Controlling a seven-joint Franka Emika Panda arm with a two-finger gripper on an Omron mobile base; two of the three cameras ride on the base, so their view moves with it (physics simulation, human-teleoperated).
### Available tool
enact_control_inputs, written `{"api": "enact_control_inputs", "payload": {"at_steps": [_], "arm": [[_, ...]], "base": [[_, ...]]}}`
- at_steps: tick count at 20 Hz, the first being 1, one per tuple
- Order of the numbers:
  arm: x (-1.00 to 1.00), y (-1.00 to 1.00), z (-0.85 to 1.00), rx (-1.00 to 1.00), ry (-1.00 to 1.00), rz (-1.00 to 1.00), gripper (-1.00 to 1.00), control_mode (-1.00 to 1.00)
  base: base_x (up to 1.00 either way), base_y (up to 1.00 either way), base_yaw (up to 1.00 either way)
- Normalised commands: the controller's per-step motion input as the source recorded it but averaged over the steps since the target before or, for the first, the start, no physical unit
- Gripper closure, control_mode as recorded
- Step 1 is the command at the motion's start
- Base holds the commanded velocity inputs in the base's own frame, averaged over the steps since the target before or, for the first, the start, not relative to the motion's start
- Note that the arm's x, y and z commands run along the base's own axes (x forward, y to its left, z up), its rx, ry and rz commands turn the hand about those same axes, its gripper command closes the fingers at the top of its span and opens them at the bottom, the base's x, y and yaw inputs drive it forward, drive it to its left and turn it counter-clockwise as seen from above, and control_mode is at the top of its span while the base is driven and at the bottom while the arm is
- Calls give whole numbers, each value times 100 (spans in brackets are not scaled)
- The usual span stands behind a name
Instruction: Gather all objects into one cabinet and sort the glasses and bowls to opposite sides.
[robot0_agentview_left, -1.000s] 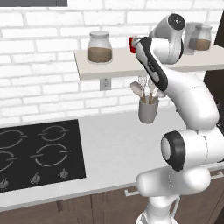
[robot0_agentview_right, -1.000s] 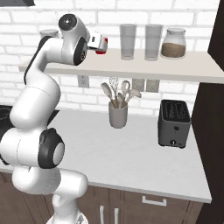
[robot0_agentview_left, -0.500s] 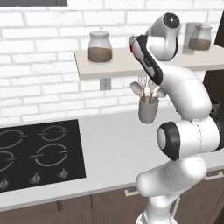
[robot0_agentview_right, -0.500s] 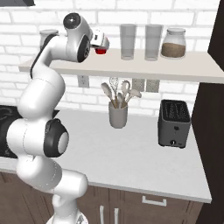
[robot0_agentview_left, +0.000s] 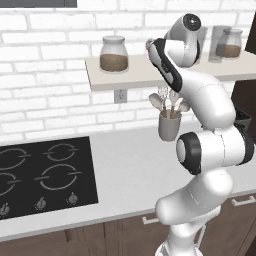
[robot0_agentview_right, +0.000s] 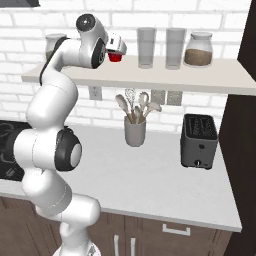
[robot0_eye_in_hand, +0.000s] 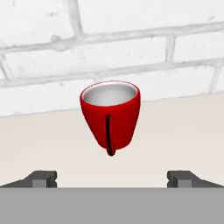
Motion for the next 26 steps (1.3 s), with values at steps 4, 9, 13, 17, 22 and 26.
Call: {"api": "enact_control_inputs", "payload": {"at_steps": [4, 9, 13, 17, 22, 26], "arm": [[26, -3, 0, 0, 0, 0, -100, -100], [24, 0, 0, 0, 0, 0, -100, -100], [13, 0, 0, 0, 0, 0, -100, -100], [9, 0, -2, 0, 0, 0, -100, -100], [6, -1, -7, 0, 0, 0, -100, -100], [7, -3, -9, 0, 0, 0, -100, -100]], "base": [[0, 0, 0], [0, 0, 0], [0, 0, 0], [0, 0, 0], [0, 0, 0], [0, 0, 0]]}}
